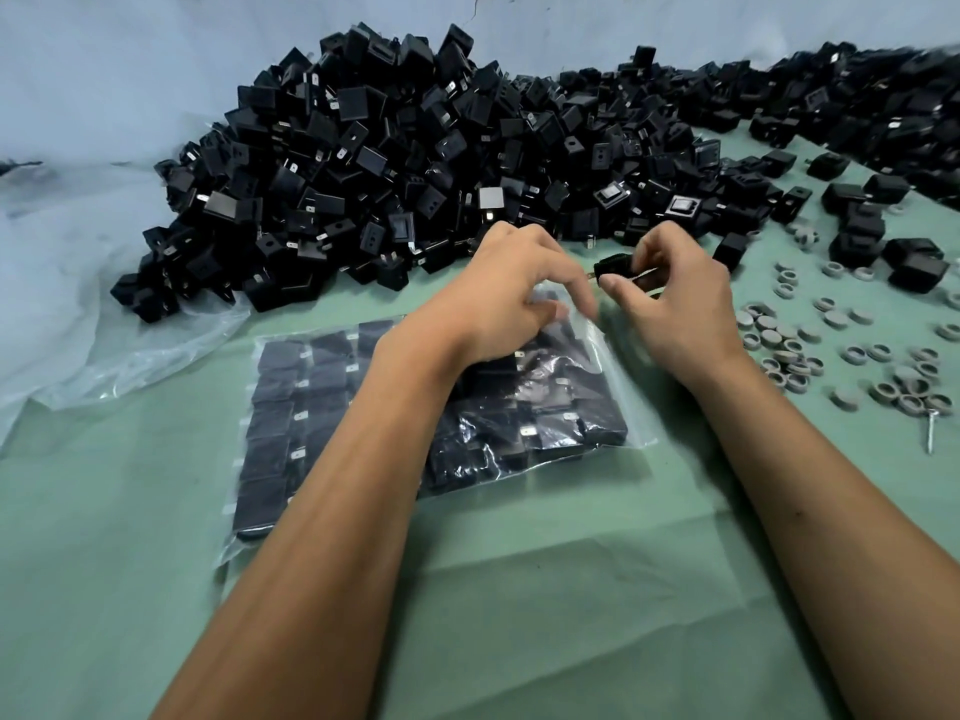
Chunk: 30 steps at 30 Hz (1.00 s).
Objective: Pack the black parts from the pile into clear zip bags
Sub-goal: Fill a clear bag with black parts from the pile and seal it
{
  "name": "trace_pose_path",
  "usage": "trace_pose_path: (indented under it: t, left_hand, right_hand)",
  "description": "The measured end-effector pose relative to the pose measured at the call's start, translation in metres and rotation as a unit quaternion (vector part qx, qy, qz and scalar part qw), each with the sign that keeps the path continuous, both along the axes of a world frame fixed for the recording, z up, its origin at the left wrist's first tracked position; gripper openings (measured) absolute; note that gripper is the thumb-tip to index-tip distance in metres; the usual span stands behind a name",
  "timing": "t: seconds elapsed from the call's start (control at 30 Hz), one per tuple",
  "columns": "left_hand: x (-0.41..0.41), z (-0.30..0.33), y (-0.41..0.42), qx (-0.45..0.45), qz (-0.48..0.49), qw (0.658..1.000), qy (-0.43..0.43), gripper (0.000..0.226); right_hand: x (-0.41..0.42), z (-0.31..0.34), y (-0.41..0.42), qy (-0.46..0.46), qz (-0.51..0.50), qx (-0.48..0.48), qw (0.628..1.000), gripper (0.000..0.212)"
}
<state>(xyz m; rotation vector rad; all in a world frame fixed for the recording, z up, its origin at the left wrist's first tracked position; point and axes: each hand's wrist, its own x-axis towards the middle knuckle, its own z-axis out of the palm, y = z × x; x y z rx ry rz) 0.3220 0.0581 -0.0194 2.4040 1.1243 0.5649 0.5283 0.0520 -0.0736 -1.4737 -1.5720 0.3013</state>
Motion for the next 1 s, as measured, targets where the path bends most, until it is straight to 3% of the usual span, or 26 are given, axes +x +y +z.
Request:
trace_pose_path:
  t: [0.13, 0.33, 0.53, 0.77, 0.9, 1.0]
  left_hand:
    - [-0.004, 0.003, 0.001, 0.03, 0.009, 0.999, 0.007, 0.016]
    - [-0.006, 0.01, -0.001, 0.052, 0.014, 0.999, 0.011, 0.014]
    - [-0.007, 0.014, 0.0, 0.056, 0.014, 0.998, 0.004, 0.016]
    - [-0.009, 0.012, 0.002, 0.048, 0.012, 0.999, -0.002, 0.016]
    - [-0.008, 0.012, 0.002, 0.043, 0.012, 0.999, -0.006, 0.015]
    - [-0.011, 0.013, 0.002, 0.034, 0.014, 0.999, -0.017, 0.016]
  right_hand:
    - [0.02, 0.007, -0.005, 0.138, 0.147, -0.124, 0.972, 0.047]
    - [0.021, 0.019, -0.014, 0.159, 0.267, -0.18, 0.933, 0.047]
    - [0.0, 0.021, -0.021, 0.138, 0.293, -0.211, 0.922, 0.042]
    - [0.006, 0.026, -0.022, 0.208, 0.28, -0.212, 0.913, 0.039]
    - [-0.009, 0.021, -0.024, 0.193, 0.304, -0.213, 0.908, 0.036]
    - [-0.006, 0.023, -0.022, 0.221, 0.329, -0.237, 0.887, 0.032]
